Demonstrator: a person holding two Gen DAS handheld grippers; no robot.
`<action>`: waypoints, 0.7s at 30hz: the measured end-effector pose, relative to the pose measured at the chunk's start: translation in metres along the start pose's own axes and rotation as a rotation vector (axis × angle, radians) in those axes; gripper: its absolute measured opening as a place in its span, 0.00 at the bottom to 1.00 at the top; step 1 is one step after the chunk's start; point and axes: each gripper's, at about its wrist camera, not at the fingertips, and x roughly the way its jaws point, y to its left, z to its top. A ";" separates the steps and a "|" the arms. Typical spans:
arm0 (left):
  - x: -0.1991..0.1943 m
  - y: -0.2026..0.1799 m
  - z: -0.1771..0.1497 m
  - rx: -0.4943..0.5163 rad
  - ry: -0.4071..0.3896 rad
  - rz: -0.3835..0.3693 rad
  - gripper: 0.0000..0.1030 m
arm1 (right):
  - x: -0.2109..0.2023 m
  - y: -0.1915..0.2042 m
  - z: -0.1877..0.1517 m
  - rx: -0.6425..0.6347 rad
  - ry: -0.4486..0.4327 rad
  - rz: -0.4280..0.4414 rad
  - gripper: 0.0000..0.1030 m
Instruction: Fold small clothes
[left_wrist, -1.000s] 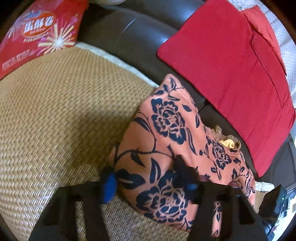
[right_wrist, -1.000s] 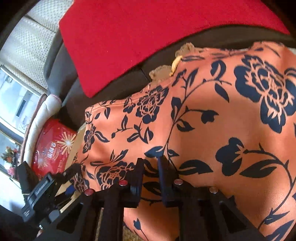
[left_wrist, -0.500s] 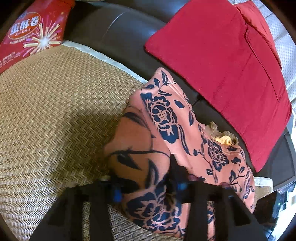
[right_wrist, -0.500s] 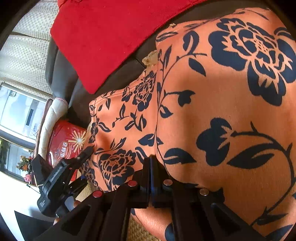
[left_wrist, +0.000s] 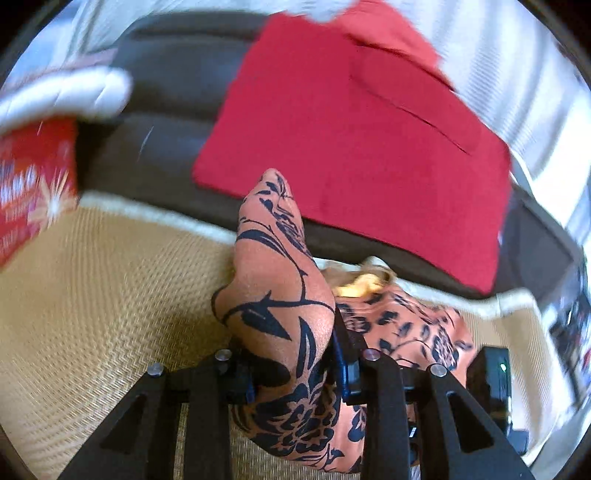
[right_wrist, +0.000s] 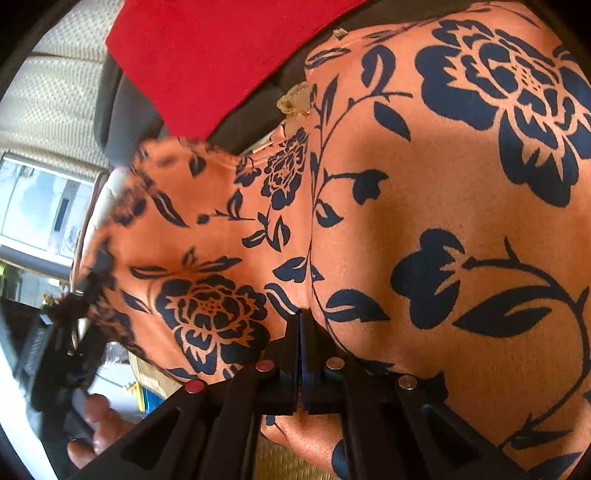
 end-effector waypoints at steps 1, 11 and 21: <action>-0.007 -0.012 -0.002 0.054 -0.009 -0.018 0.32 | -0.001 0.000 -0.005 0.003 0.007 0.006 0.01; -0.033 -0.136 -0.036 0.376 -0.013 -0.254 0.32 | -0.090 -0.042 -0.037 0.147 -0.015 0.178 0.08; -0.027 -0.198 -0.068 0.602 0.137 -0.452 0.62 | -0.208 -0.136 -0.008 0.351 -0.364 0.292 0.81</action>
